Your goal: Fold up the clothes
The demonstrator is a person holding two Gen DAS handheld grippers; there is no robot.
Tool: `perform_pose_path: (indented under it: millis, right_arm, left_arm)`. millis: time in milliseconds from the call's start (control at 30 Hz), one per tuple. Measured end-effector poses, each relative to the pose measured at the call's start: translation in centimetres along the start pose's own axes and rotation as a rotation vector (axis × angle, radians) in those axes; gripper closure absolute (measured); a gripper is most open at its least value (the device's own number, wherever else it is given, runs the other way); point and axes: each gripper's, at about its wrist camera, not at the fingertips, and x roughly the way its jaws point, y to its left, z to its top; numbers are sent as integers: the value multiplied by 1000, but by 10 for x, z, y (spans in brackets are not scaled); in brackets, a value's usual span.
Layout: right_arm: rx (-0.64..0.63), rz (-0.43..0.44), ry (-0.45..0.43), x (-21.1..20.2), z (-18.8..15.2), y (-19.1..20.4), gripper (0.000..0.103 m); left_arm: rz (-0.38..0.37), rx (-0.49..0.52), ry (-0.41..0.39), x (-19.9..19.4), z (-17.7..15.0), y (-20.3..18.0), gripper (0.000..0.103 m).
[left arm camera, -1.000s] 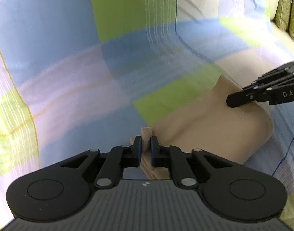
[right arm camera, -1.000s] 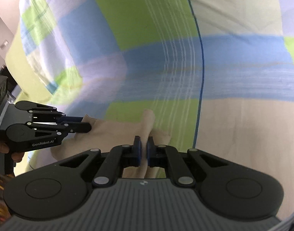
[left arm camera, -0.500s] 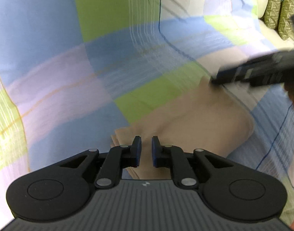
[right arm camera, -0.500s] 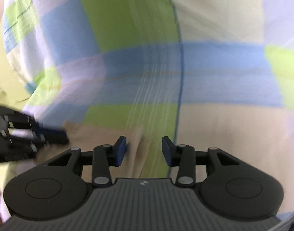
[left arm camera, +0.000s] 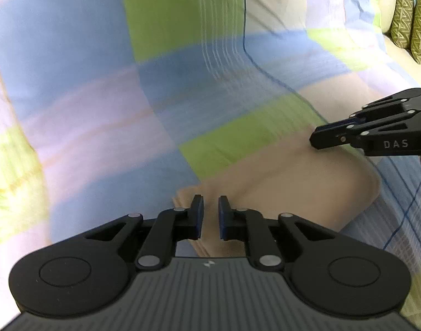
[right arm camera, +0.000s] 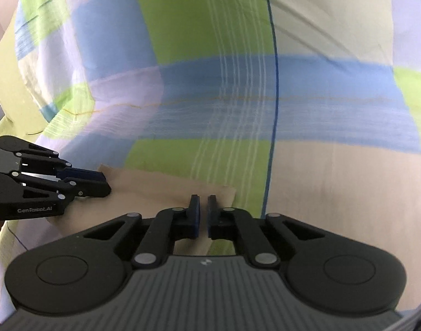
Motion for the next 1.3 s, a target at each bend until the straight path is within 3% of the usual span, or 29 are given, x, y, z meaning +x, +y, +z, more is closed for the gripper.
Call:
perform_pose_path:
  millis: [133,233,367,533,733,867,1000,1300]
  right_arm:
    - [-72,-8,-87,-39,3,21,93]
    - [-116,3,-102,-59,-10,40,93]
    - [-181,-47,-55,-48,-47,51,94]
    - [-212,-87,-75,-33,-68,53,94]
    - [-203,-95,-50,-48,-49,57,92]
    - [-196,-60,-98,-56,-45,59,90]
    - [-232,-61,-42,-30,-59,58,87]
    - [-204,-65,-103,-58,-43,60,85]
  left_arm:
    - [-15,38,-78,-39,-4,-26,89]
    - [-23,78,-77,-41,-19,-46,88]
    - [12,99,-5,-11,-49,-60,88]
    - [15,86,-42,-4,-66,-59,88]
    - [74,44,-42,-23,-58,-46,88]
    - [81,-13,0,-14,-67,-36,88]
    - [103,8,-9,-9,-73,-44,88]
    - [84,-18,-67,-37,-55,-45,88]
